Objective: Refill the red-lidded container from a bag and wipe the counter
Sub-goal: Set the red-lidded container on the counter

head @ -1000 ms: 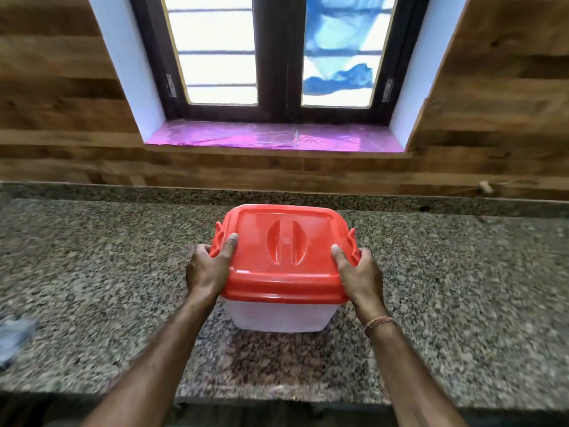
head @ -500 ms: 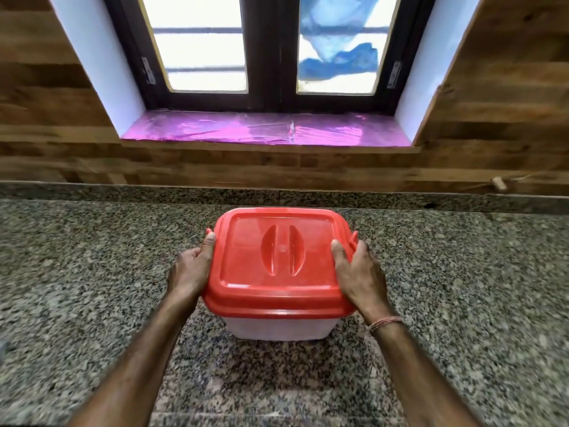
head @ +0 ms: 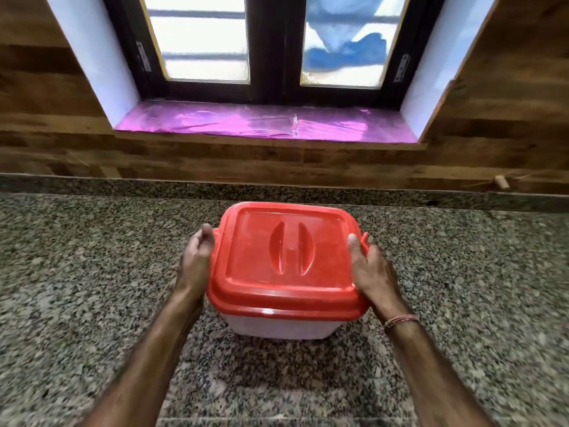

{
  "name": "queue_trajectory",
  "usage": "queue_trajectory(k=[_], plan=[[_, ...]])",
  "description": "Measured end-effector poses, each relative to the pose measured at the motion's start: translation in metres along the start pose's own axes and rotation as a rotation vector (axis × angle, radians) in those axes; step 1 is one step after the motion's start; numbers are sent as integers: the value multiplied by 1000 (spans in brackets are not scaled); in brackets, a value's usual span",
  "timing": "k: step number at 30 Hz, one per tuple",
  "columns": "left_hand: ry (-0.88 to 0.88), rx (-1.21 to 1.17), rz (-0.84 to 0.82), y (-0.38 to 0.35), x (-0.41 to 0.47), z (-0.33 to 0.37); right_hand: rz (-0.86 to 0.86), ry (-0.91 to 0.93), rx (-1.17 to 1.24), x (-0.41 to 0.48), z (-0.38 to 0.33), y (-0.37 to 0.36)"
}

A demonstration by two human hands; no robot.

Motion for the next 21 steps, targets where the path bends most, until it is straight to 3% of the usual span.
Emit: queue_trajectory(k=[2, 8, 15, 18, 21], plan=[[0, 27, -103, -9, -5, 5, 6, -58, 82, 0, 2, -1], [38, 19, -66, -11, -6, 8, 90, -200, 308, 3, 21, -7], [12, 42, -31, -13, -8, 9, -133, -294, 658, -1, 31, -16], [11, 48, -35, -11, -6, 9, 36, -259, 569, -1, 27, -10], [22, 25, -52, -13, -7, 9, 187, -92, 425, -19, 13, 2]])
Point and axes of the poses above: each hand's wrist, its own x-axis towards the middle knuckle, its own y-axis out of the back of the hand, z = x × y, the point moved 3 cm from there along x, towards the middle knuckle, and after that the axes turned 15 degrees about -x, right-handed, at the moved point
